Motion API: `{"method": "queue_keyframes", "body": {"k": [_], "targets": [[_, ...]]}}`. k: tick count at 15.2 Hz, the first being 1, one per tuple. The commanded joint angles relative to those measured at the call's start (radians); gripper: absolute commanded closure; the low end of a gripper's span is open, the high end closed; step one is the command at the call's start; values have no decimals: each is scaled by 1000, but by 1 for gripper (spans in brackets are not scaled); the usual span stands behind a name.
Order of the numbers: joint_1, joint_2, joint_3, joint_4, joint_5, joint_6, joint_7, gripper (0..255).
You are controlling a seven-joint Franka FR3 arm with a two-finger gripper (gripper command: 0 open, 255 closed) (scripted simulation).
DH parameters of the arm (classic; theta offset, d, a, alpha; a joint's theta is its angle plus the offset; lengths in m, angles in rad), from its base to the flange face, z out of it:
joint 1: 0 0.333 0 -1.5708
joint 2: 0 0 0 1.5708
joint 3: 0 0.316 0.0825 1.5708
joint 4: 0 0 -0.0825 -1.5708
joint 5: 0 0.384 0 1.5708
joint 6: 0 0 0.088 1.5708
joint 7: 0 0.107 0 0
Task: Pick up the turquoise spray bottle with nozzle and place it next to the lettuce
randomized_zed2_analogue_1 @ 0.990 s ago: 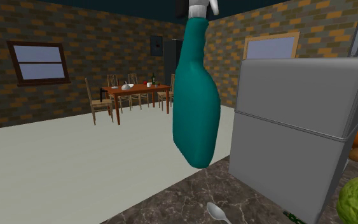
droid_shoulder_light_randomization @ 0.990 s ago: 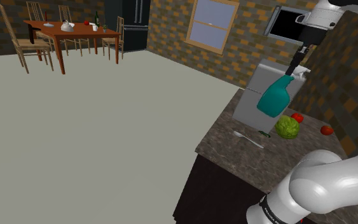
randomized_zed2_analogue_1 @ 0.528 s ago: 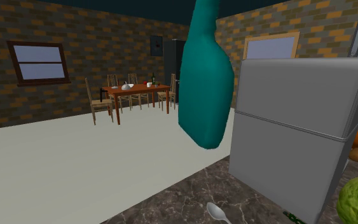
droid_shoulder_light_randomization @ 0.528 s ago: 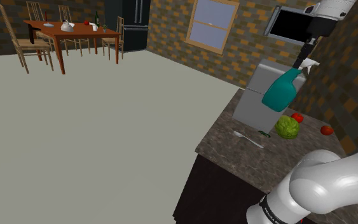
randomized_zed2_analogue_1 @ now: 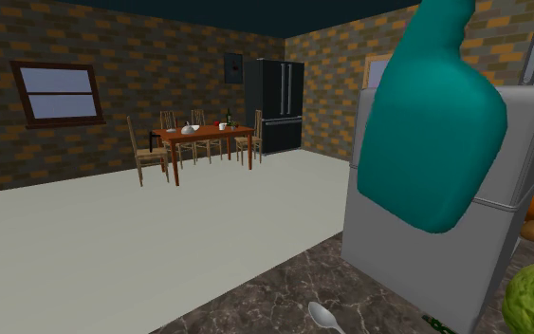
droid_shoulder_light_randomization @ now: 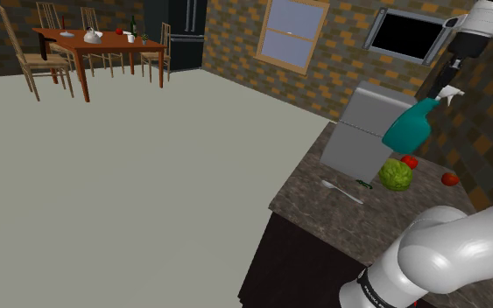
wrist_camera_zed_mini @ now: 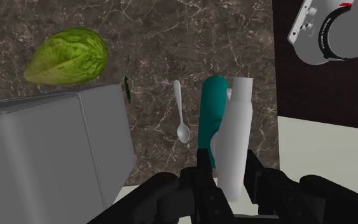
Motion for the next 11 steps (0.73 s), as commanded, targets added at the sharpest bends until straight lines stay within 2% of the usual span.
{"method": "queue_keyframes", "body": {"k": [1,7,9,11], "targets": [[2,21,-52,36,-11,-2,-59,255],[37,134,-265,175,-4,9,-256,255],[62,193,-366,234,21,14,-334,255],[100,272,-501,301,72,20,-426,255]]}}
